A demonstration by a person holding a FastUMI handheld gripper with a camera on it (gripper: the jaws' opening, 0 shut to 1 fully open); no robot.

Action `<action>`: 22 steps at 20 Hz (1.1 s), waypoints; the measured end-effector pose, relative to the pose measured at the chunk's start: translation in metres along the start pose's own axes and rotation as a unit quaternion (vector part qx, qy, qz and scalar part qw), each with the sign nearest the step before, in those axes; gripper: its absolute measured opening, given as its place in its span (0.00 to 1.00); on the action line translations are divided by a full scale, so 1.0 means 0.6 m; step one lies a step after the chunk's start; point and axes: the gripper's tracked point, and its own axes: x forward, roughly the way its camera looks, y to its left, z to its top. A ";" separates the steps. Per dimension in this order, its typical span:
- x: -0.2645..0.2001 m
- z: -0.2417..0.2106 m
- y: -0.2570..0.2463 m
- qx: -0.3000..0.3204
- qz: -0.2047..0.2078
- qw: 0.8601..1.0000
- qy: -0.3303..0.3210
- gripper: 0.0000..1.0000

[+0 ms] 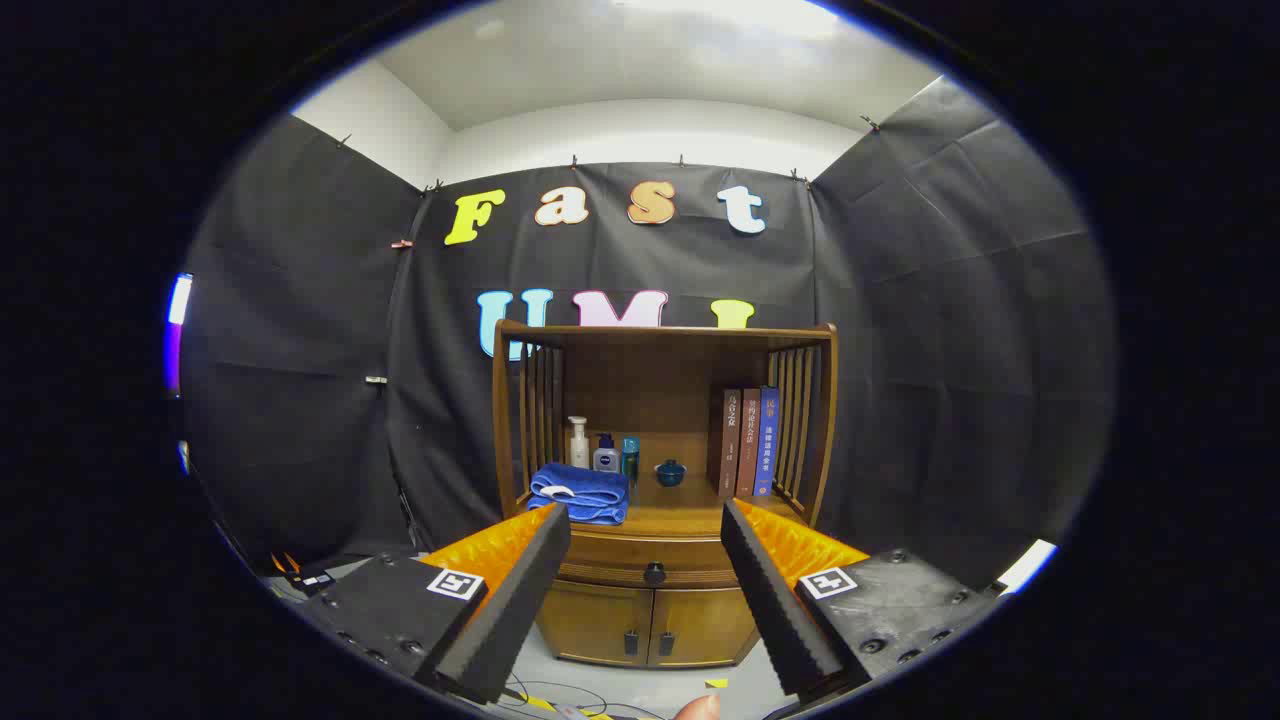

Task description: Pull open the drawer, take out the items inside it, and place them on the countertop above the cabinet.

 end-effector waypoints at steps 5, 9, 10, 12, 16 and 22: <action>-0.005 0.006 -0.010 0.021 -0.004 1.000 -0.006 0.99; -0.005 0.012 -0.014 0.019 -0.008 1.000 -0.010 0.99; -0.006 0.015 -0.014 0.019 -0.008 1.000 -0.010 0.99; -0.007 0.015 -0.013 0.018 -0.007 1.000 -0.011 0.99; -0.007 0.014 -0.012 0.017 -0.005 1.000 -0.009 0.99; 0.037 0.002 -0.007 0.019 0.001 1.000 -0.017 0.99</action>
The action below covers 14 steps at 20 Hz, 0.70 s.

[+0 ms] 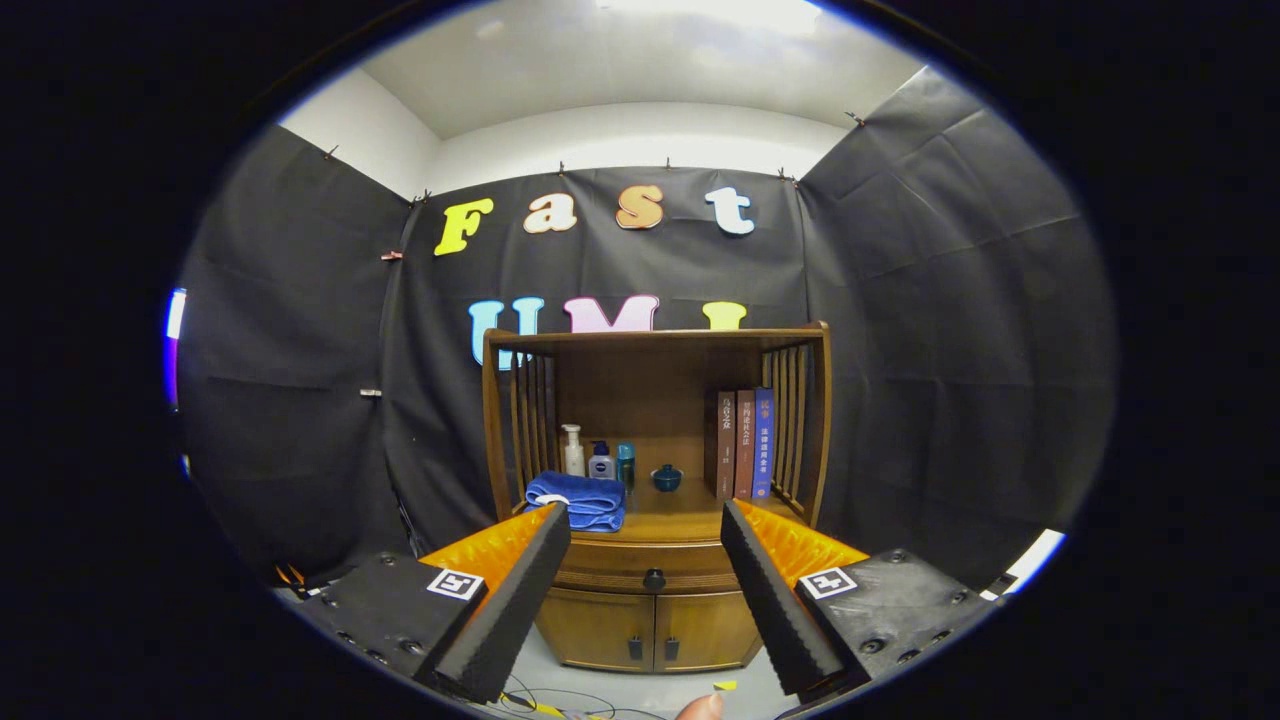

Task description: Pull open the drawer, take out the items inside it, and place them on the countertop above the cabinet.

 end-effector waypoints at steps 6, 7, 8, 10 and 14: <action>0.113 -0.054 0.019 0.002 0.016 1.000 -0.019 0.99; 0.134 -0.073 0.018 0.002 0.015 1.000 -0.016 0.99; 0.154 -0.095 0.017 0.002 0.014 1.000 -0.013 0.99; 0.196 -0.143 0.016 -0.001 0.016 1.000 -0.002 0.99; 0.277 -0.262 0.010 -0.006 0.012 0.999 0.033 0.99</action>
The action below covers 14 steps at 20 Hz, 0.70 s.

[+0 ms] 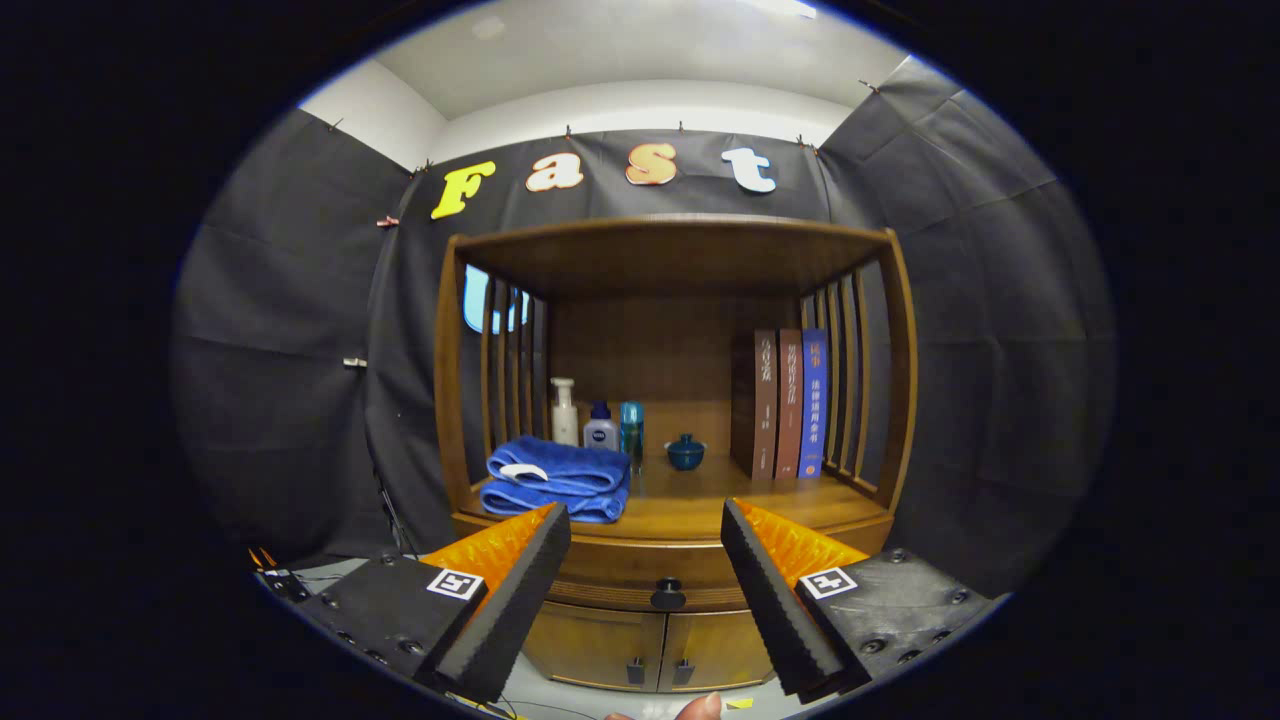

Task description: Pull open the drawer, take out the items inside it, and place them on the countertop above the cabinet.

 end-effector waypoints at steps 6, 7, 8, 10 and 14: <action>0.098 -0.163 0.004 0.012 0.001 0.998 0.066 0.99; 0.109 -0.182 -0.002 0.008 -0.006 0.997 0.071 0.99; 0.121 -0.201 -0.010 0.003 -0.013 0.997 0.077 0.99; 0.150 -0.232 -0.017 0.001 -0.022 0.996 0.089 0.99; 0.180 -0.288 -0.045 0.000 -0.050 0.990 0.130 0.79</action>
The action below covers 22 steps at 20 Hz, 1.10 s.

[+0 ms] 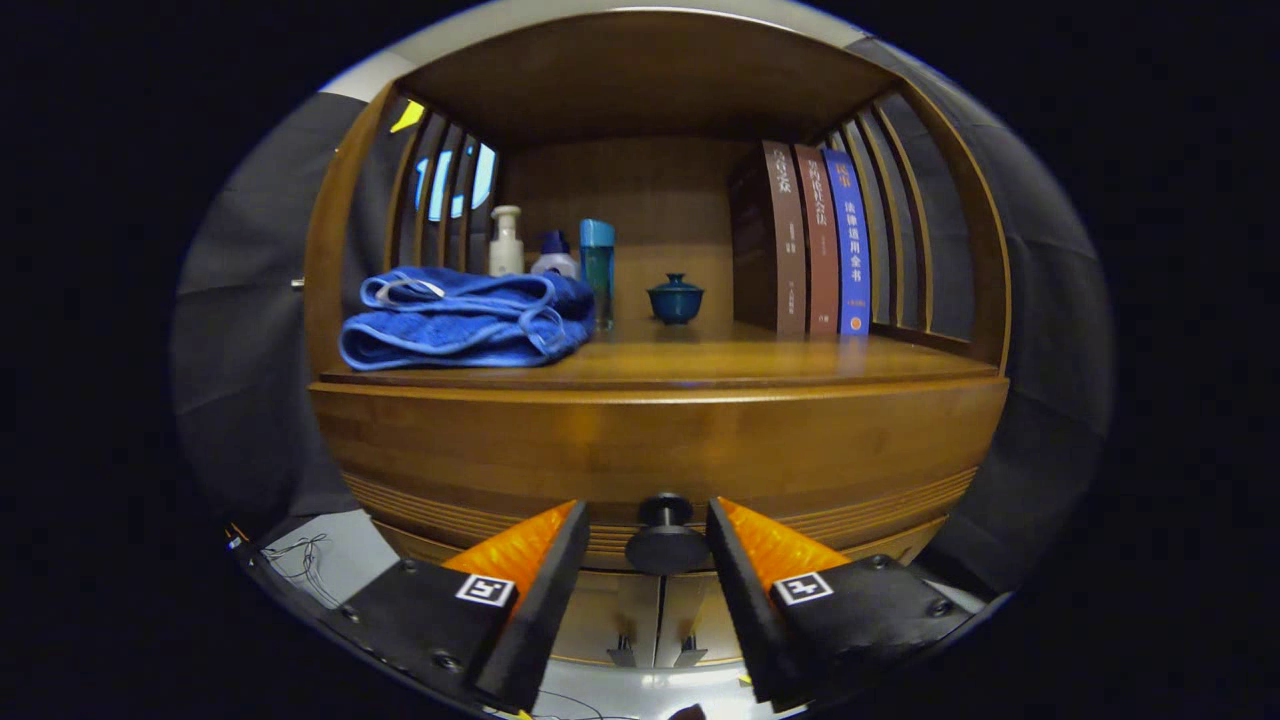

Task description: Pull open the drawer, take out the items inside it, and place them on the countertop above the cabinet.

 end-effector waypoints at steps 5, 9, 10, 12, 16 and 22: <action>0.008 -0.002 -0.002 -0.001 0.005 1.000 -0.008 0.47; -0.015 -0.007 -0.004 0.004 0.002 1.000 -0.003 0.36; -0.024 -0.008 -0.005 0.009 0.001 1.000 -0.002 0.35; -0.048 -0.014 -0.008 0.007 -0.001 1.000 0.000 0.36; -0.109 -0.028 -0.010 0.013 0.000 1.000 0.002 0.35; -0.196 -0.048 -0.013 0.021 0.001 1.000 -0.003 0.35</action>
